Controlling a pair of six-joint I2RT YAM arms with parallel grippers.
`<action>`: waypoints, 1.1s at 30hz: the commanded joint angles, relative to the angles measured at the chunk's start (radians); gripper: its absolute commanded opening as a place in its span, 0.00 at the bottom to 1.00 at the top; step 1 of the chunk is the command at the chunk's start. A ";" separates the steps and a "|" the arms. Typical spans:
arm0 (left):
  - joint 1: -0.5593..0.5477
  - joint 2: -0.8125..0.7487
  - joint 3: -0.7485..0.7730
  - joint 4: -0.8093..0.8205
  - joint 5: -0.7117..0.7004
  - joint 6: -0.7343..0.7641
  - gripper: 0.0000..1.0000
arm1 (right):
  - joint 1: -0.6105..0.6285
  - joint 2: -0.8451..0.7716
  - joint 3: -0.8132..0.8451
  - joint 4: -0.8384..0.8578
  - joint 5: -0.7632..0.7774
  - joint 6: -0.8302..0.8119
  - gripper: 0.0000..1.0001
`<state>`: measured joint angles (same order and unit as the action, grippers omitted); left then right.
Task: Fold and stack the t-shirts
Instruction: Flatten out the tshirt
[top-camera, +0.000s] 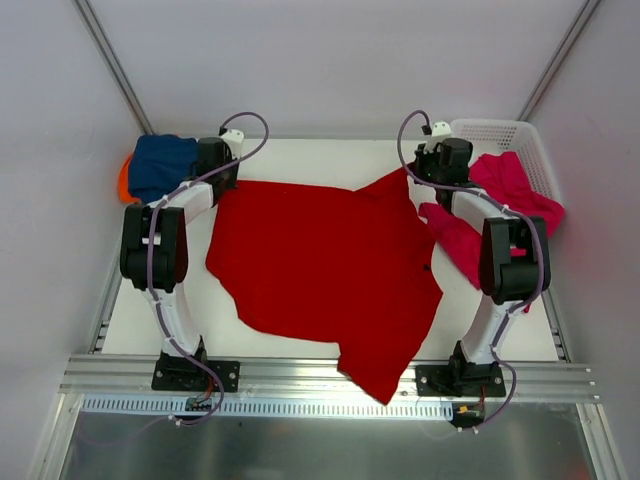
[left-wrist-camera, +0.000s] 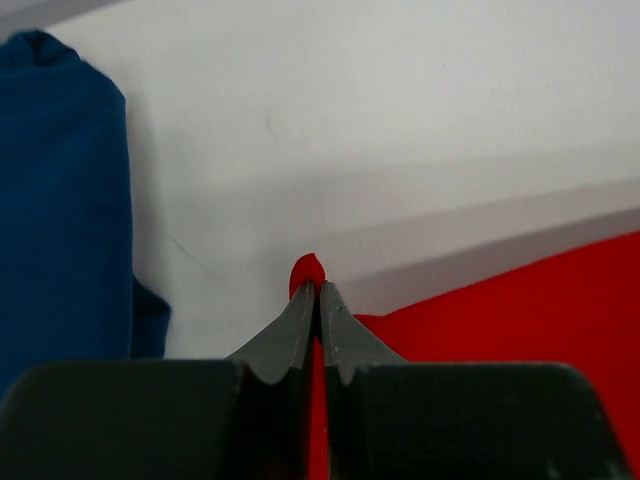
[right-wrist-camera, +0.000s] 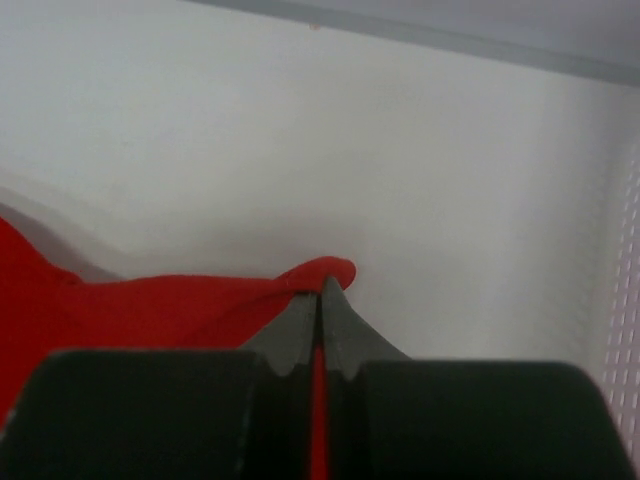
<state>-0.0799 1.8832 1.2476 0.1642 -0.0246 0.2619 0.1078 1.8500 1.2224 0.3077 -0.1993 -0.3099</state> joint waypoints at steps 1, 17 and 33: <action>0.029 0.055 0.125 0.096 -0.021 -0.071 0.00 | 0.009 0.029 0.110 0.110 0.004 0.022 0.00; 0.054 0.306 0.507 0.104 -0.168 -0.096 0.77 | 0.075 0.413 0.635 0.047 0.179 -0.017 0.99; 0.043 -0.172 0.169 0.041 -0.225 -0.202 0.99 | 0.381 -0.167 0.170 0.124 0.762 -0.252 0.99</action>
<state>-0.0269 1.8908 1.5219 0.2165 -0.2481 0.1253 0.4576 1.9404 1.4910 0.3874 0.4484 -0.6071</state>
